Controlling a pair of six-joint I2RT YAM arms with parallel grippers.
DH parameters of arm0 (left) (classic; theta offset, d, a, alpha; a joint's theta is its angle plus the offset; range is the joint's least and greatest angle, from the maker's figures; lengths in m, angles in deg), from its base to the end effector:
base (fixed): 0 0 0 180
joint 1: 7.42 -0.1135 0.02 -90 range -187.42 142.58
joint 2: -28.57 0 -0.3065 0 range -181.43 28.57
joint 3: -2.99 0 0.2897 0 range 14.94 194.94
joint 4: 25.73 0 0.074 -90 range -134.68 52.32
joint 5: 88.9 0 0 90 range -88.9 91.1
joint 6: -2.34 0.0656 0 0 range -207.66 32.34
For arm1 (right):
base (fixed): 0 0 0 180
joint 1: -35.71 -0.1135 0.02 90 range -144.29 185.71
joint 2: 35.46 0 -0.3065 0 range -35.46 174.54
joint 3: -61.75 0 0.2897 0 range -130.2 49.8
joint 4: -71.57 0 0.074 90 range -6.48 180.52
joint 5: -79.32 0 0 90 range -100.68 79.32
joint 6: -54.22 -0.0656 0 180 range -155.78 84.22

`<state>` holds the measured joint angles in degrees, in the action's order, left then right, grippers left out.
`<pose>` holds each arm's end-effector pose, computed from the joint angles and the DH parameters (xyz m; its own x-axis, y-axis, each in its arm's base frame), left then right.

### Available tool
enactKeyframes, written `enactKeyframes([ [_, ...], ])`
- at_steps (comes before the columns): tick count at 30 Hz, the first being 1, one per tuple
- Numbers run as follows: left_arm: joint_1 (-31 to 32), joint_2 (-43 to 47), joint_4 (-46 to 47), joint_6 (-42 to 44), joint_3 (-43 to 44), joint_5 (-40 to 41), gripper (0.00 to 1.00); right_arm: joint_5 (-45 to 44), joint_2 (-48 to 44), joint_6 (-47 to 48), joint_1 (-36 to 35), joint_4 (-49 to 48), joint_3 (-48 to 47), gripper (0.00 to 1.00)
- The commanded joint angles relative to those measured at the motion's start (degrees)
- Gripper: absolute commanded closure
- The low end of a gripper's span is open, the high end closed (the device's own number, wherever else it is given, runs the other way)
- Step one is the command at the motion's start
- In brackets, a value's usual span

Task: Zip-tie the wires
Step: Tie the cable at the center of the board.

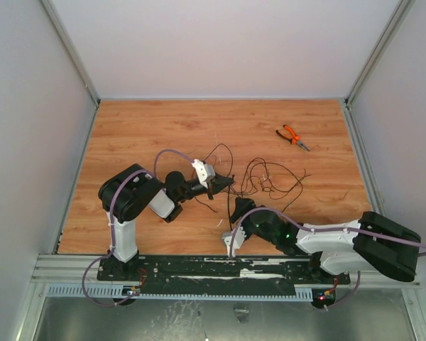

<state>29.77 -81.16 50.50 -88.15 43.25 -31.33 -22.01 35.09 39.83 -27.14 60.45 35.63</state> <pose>0.2604 -0.2417 0.1459 0.0858 -0.0741 -0.9936 0.9352 0.3499 0.0546 0.1212 0.2080 0.1237 0.7103 -0.6963 -0.1032 -0.4409 -0.3258 -0.8363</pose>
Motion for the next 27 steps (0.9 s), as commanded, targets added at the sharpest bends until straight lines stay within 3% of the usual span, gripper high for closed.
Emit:
enactKeyframes([
  [1, -0.3, -1.1, 8.0, -1.0, 1.2, -1.2, 1.0, 3.3, 2.2, 6.8, 1.7, -6.3, -0.2, 0.4],
  [27, -0.5, -2.0, 8.9, -2.1, 2.0, -2.2, 1.0, 4.5, 18.3, 12.6, 2.6, -25.4, -2.2, 0.45],
])
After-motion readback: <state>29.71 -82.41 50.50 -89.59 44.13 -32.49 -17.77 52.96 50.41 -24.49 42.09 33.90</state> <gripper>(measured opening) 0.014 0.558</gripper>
